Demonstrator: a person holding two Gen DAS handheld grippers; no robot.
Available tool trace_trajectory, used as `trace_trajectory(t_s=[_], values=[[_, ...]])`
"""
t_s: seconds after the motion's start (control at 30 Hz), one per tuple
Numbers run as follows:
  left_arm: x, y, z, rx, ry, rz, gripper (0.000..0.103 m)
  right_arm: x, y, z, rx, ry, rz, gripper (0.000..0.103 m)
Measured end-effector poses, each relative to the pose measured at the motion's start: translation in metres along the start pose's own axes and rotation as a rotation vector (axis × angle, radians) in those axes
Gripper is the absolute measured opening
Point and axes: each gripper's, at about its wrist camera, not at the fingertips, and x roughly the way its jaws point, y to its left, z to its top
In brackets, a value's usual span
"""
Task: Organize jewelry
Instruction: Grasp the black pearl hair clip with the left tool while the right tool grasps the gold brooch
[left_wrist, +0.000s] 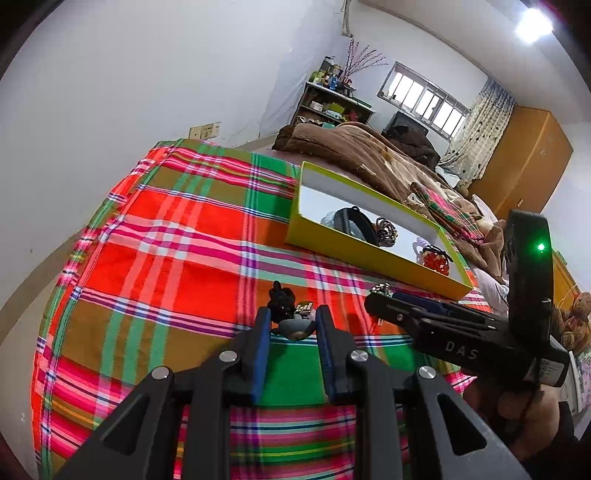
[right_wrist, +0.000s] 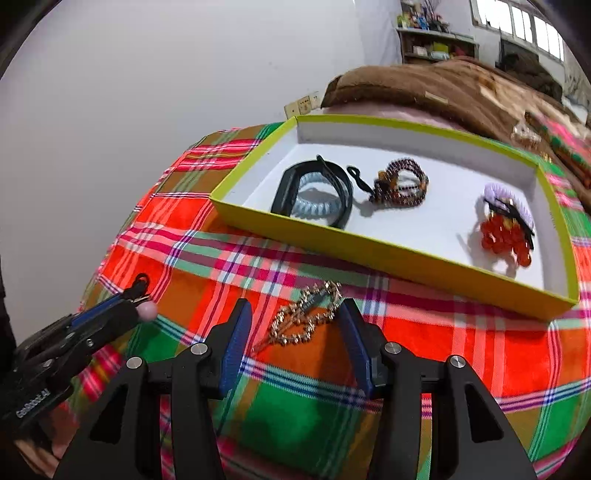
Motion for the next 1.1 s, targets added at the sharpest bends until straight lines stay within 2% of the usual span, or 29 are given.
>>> trace_trajectory(t_s=[0.1, 0.13, 0.73, 1.1], values=[[0.0, 0.003, -0.002, -0.007, 0.004, -0.004, 0.026, 0.001, 0.004, -0.002, -0.018, -0.002, -0.032, 0.047], [0.0, 0.004, -0.002, -0.008, 0.004, -0.005, 0.026, 0.001, 0.004, -0.003, -0.023, -0.001, -0.047, 0.036], [-0.007, 0.0, -0.004, -0.009, 0.004, -0.011, 0.026, -0.021, -0.003, -0.016, -0.029, -0.014, -0.015, 0.036], [-0.008, -0.03, 0.003, 0.031, 0.004, -0.024, 0.026, -0.058, -0.026, -0.019, -0.002, -0.074, -0.005, 0.036]])
